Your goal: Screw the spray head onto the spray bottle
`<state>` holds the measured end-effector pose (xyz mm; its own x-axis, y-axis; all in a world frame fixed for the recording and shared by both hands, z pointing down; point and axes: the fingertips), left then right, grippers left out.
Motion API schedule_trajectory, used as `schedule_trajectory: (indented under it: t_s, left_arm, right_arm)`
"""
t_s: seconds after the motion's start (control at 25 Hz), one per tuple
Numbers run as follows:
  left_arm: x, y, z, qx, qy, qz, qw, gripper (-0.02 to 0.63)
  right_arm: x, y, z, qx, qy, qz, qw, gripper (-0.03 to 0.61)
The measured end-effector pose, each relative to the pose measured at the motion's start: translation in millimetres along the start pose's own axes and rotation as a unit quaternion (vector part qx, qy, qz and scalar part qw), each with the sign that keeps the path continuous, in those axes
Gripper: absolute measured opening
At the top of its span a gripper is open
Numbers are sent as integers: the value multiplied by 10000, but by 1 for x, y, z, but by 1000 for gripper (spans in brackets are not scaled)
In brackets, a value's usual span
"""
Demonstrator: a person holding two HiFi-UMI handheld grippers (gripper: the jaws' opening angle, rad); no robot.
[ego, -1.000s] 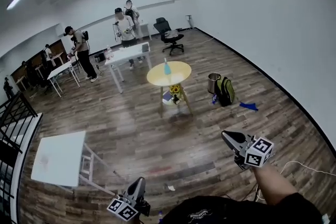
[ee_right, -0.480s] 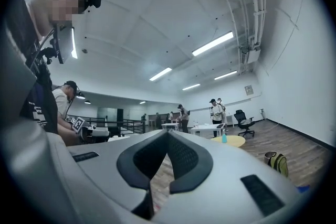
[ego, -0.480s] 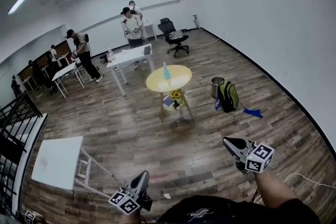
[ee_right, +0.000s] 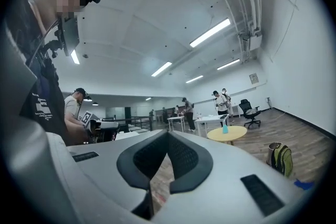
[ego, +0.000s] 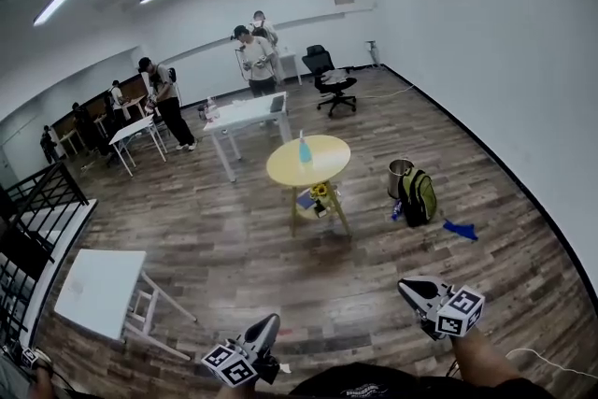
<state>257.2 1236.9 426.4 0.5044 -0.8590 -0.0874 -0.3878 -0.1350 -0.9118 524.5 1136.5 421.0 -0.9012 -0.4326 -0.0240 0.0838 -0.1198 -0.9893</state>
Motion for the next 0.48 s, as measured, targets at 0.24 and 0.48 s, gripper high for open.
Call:
schedule_trajectory:
  t_s: [0.24,0.48]
  left_arm:
    - [45,8,-39,-140,-97,-68,9998,6]
    - [75,37,-124,-176,-524,-34,9985,6]
  right_arm:
    - [24,-9,43,221,-204,-125,9995,12]
    - [111,-2,65,-21,-410,-161,9990,12]
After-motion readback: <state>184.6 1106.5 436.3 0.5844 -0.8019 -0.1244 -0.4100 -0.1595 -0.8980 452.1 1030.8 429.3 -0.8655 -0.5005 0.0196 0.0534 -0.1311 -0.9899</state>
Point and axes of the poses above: the fingertips, and each gripper's own axes: x forward along the fingers, z to its right, y out of its top, and after that the axes turned 3 degrees about y, right-handed
